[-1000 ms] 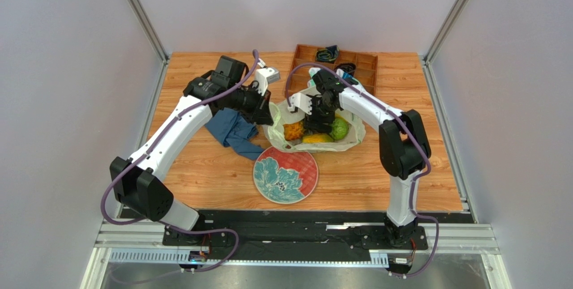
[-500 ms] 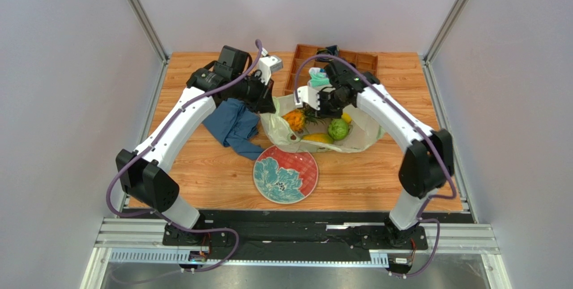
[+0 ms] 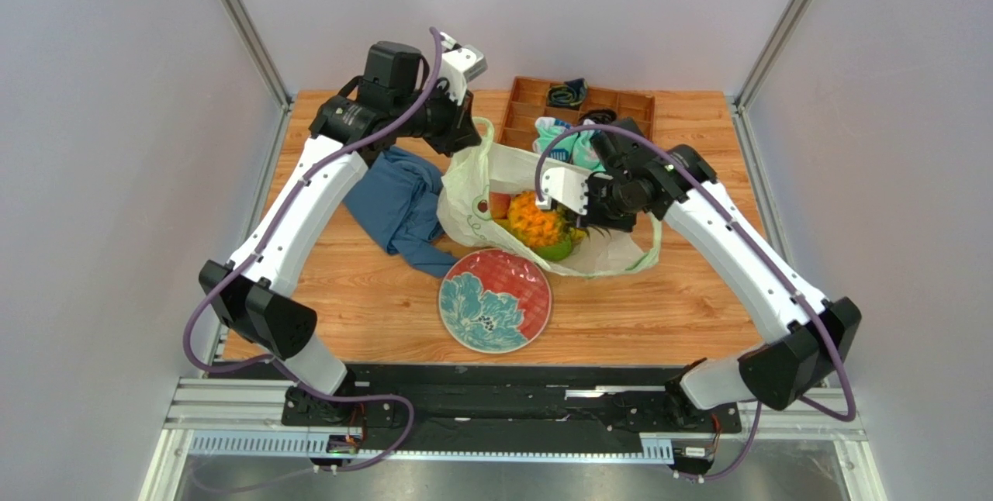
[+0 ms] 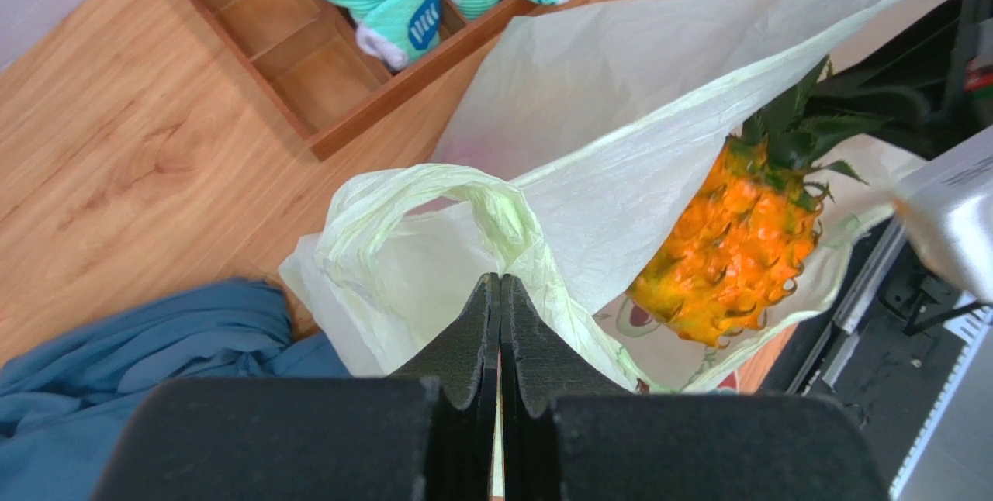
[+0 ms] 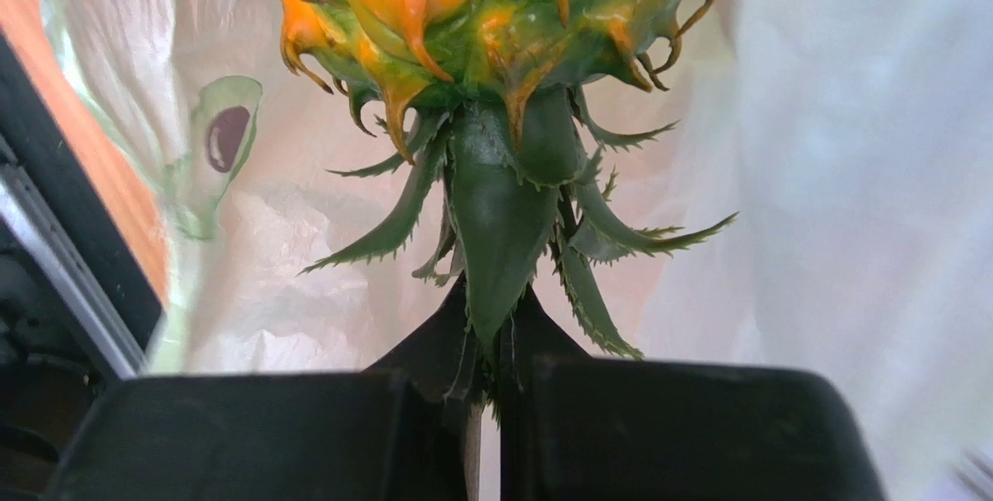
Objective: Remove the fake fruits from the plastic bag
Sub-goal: Adjust the plastic bag at the center of the board, then place the fake fruit on the plate.
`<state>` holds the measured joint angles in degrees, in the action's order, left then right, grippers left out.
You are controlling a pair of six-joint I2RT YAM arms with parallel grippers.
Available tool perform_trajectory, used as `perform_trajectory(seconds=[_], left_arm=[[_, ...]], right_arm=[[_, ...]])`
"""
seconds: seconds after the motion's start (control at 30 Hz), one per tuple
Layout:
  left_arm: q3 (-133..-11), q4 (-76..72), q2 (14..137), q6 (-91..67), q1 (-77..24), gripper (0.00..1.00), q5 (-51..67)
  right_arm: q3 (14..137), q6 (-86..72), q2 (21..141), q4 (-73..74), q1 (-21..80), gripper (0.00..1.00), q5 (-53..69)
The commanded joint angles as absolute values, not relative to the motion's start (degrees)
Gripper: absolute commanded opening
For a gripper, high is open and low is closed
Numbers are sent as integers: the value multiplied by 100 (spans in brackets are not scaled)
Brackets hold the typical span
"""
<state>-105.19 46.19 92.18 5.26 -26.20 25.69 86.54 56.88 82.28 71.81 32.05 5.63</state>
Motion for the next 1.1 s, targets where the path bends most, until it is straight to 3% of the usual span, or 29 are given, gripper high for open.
perform_trajectory(seconds=[0.0, 0.17, 0.3, 0.43, 0.57, 0.6, 0.67, 0.7, 0.8, 0.87, 1.07], left_arm=[[-10460, 4334, 9299, 335, -2610, 0, 3268], [-10844, 4324, 9859, 333, -2602, 0, 2752], [-12363, 4325, 10554, 352, -2470, 0, 2137], [-13533, 3956, 11135, 264, -2189, 0, 2039], [-14465, 3674, 11583, 246, -2101, 0, 2531], [-14458, 3691, 11575, 168, -2101, 4, 2644], [-14100, 3744, 11392, 97, -2101, 26, 2716], [-13915, 3840, 11286, 36, -2092, 48, 2716], [-13159, 4147, 10707, 26, -2039, 75, 2567], [-12581, 4315, 10145, 26, -1978, 81, 2339], [-10824, 4544, 8220, 263, -1784, 82, 1978]], right_arm=[[8851, 5133, 7261, 6242, 3199, 0, 1208], [8411, 4413, 7215, 4713, 3130, 0, 1169], [9007, 3904, 7943, 4149, 2629, 0, 1937], [10149, 3735, 8410, 4692, 2478, 0, 2837], [10415, 4199, 8245, 5332, 3108, 0, 2892], [10311, 4445, 8148, 5483, 3311, 0, 2665], [10109, 5419, 7877, 5982, 4047, 1, 2270], [9803, 5736, 7788, 6142, 4287, 0, 1754], [8812, 7046, 7489, 6425, 5122, 0, 560], [8430, 7715, 7427, 6364, 5543, 0, 11], [8147, 8331, 8005, 5759, 6274, 0, -1747]])
